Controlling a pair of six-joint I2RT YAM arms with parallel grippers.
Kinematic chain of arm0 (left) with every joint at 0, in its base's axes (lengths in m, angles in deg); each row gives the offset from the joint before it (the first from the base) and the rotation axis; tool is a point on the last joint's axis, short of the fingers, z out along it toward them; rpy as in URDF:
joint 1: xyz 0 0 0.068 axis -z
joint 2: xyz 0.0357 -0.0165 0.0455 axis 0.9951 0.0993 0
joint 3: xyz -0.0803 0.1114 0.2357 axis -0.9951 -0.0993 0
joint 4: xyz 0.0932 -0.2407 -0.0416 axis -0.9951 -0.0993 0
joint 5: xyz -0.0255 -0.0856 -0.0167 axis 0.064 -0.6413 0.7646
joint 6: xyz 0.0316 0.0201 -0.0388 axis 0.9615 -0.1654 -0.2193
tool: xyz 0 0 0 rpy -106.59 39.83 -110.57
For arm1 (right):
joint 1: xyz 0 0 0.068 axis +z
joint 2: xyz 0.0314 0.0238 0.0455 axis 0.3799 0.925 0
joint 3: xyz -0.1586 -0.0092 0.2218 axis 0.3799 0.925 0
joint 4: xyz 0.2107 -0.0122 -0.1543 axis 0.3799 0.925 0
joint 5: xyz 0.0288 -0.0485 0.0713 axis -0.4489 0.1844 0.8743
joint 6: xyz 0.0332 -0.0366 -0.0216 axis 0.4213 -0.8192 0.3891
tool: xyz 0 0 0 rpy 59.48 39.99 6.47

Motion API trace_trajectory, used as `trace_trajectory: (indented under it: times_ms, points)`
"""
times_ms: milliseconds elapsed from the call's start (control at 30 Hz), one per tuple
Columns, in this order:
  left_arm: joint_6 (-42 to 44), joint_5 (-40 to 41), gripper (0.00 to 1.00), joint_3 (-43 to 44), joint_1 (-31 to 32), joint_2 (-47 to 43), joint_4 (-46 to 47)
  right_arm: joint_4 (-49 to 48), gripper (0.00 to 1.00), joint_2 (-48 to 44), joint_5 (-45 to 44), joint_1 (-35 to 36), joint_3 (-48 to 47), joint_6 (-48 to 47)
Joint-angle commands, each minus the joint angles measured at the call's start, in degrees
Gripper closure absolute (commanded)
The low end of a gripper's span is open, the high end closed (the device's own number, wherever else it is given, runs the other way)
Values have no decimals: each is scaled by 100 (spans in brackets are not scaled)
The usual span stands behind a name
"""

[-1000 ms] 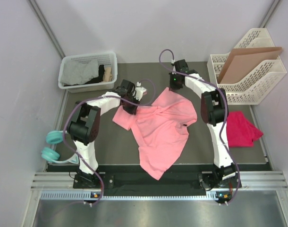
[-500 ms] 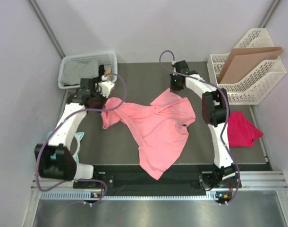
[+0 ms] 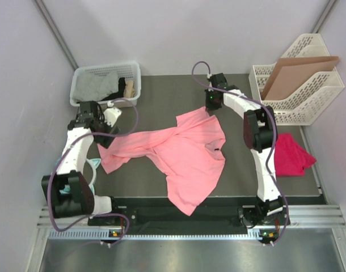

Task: Fold and stack the t-shirts
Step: Flatten the tshirt out

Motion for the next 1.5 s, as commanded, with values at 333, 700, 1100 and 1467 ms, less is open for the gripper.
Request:
trace_trajectory:
  times_ms: [333,700,1100,1467]
  points:
    - [-880,-629,41,426,-1,1709,434,-91,100,-593,-43,-71,433,118]
    - [-853,-454,36,-235,201,1841,442,-187,100,-936,124,-80,407,206]
    - [-1381,-603,100,274,474,2651,601,-64,100,-1349,142,-79,318,145]
    - [-1486,-1006,100,1812,474,1096,-488,59,100,-2482,116,-62,362,136]
